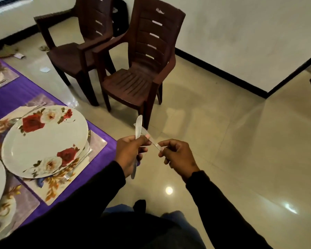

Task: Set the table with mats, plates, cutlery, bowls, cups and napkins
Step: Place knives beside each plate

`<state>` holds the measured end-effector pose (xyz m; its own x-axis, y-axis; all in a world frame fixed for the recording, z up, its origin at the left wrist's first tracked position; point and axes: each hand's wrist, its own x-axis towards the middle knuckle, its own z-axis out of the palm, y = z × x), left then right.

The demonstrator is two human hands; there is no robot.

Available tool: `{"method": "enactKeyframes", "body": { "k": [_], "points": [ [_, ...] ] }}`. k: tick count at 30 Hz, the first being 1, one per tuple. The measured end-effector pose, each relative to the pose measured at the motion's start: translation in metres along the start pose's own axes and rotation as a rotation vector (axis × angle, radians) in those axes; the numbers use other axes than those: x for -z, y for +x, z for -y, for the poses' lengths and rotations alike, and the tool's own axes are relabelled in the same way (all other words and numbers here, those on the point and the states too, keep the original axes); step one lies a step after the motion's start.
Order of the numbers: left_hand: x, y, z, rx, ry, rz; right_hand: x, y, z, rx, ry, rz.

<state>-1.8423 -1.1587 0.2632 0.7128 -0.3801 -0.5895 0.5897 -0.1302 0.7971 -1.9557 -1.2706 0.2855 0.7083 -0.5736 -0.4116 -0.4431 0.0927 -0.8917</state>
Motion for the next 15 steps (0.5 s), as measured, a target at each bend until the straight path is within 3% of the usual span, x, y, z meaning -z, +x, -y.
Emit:
{"method": "enactKeyframes", "body": {
  "k": [5, 10, 15],
  "points": [
    [-0.044, 0.040, -0.021, 0.003, -0.065, -0.097, 0.043, 0.074, 0.018, 0.033, -0.056, 0.112],
    [-0.087, 0.073, -0.059, -0.063, -0.186, -0.277, 0.072, 0.163, 0.063, 0.127, -0.162, 0.335],
    [-0.097, 0.098, -0.105, -0.181, -0.287, -0.470, 0.056, 0.240, 0.118, 0.260, -0.262, 0.578]
  ]
}}
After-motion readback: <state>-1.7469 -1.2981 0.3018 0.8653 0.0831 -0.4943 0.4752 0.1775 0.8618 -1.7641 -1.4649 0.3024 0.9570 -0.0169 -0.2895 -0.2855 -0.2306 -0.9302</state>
